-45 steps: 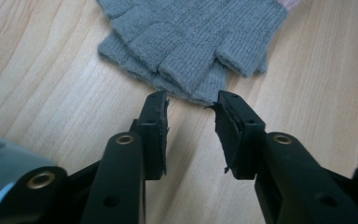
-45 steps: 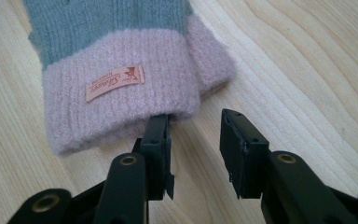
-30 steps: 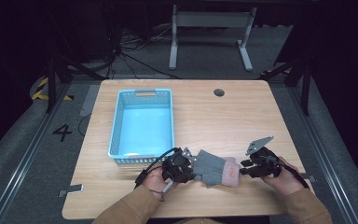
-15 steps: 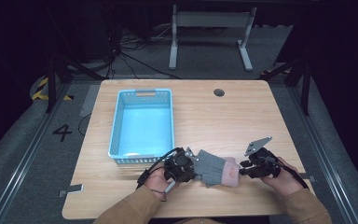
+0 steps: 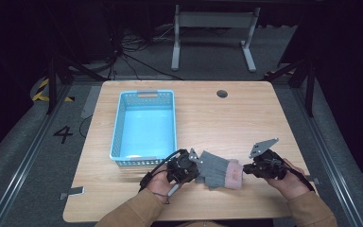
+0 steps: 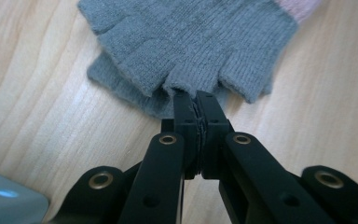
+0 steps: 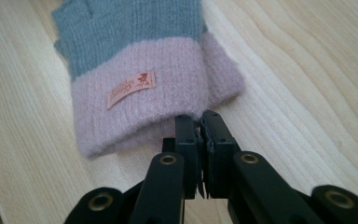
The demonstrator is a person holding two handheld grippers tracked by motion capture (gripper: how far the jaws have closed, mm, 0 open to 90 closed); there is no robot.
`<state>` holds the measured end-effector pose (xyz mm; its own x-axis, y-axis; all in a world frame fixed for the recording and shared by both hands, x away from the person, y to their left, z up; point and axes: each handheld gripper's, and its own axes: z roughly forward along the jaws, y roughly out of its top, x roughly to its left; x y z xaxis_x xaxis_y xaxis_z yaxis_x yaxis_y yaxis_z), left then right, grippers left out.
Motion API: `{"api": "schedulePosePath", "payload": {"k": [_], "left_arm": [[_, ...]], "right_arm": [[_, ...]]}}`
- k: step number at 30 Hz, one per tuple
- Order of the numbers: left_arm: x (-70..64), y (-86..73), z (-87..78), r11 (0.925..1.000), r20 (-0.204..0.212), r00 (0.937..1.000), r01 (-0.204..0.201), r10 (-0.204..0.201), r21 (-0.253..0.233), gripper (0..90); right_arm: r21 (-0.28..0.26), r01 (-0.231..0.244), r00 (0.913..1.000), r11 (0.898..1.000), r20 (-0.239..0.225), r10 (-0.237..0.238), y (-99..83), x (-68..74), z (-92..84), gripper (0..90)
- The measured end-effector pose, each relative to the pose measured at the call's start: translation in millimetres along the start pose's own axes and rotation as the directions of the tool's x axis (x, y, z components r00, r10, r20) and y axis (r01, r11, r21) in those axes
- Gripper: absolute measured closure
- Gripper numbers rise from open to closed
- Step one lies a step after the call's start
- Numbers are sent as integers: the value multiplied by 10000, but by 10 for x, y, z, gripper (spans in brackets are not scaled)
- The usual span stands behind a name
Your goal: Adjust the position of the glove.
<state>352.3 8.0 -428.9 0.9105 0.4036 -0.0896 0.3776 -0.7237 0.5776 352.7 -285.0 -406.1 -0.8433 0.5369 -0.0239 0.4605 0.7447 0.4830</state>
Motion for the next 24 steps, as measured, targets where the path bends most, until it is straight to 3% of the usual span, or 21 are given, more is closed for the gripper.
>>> {"api": "schedulePosePath", "payload": {"k": [5,12,22,24], "left_arm": [[-47,-20,-79,9996,16,10000,-80,80,-275,890],[-102,-53,-127,9993,302,9995,-54,66,-370,889],[-113,-47,-3,9996,814,9967,-62,39,271,886],[-100,-47,25,9993,846,9964,-14,-18,372,885]], "right_arm": [[-549,-137,9998,9984,135,145,44,-20,-123,865],[-696,-281,9988,9972,385,309,122,-79,-115,866],[-512,-415,9979,9978,483,440,155,-155,20,870],[-404,-472,9956,9981,795,503,144,-163,72,887]]}}
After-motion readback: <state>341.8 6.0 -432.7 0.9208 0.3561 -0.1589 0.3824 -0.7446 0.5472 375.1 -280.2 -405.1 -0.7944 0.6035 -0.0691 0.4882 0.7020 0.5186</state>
